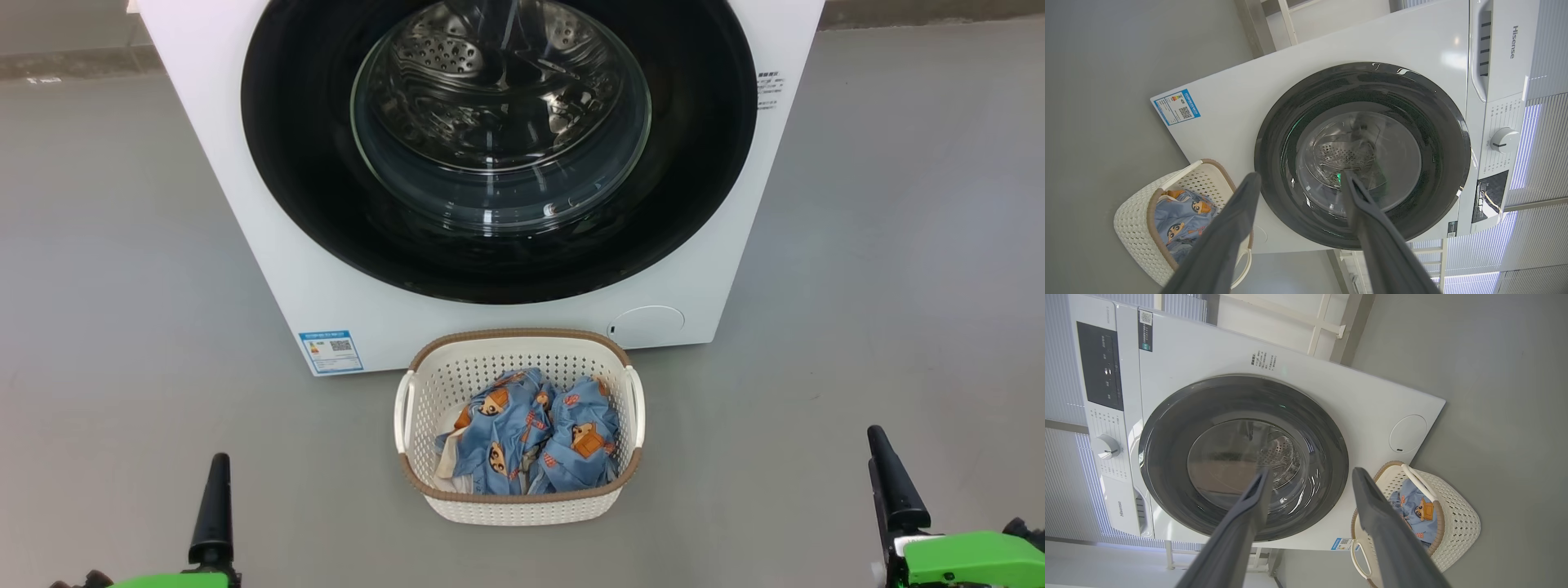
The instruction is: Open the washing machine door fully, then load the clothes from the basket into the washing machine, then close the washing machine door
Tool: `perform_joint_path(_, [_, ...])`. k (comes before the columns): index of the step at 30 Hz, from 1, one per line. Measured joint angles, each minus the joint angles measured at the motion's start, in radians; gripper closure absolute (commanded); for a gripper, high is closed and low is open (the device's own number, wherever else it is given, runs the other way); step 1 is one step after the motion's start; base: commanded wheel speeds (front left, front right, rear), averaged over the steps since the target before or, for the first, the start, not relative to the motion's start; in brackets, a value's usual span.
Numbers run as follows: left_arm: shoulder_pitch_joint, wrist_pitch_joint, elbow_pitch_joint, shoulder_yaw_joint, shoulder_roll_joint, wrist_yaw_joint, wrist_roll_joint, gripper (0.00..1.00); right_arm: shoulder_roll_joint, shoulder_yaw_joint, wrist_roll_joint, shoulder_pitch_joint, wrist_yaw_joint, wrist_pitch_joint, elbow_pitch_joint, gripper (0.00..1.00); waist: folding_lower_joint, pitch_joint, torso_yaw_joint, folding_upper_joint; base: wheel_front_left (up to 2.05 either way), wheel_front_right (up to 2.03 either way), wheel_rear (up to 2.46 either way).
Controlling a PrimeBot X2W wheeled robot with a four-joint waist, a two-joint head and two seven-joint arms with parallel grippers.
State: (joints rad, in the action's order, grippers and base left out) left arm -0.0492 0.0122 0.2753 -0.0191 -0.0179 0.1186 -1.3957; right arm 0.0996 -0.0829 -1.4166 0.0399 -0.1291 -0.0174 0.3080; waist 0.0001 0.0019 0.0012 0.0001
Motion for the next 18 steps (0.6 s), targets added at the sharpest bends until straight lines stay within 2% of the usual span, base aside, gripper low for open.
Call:
perform_joint_path(9, [-0.003,0.029,-0.010,0.019,-0.004,0.000,0.160,0.00,0.008,0.001,0.142,0.007,0.000,-0.025,-0.001,0.00,-0.0001,-0.001,0.001,0.0000,0.00,0.00,0.00])
perform_joint_path(18, [-0.004,0.053,-0.016,0.030,-0.007,0.000,0.314,0.00,0.026,0.011,0.351,0.007,0.000,-0.048,-0.007,0.00,-0.0002,-0.001,0.001,0.0000,0.00,0.00,0.00])
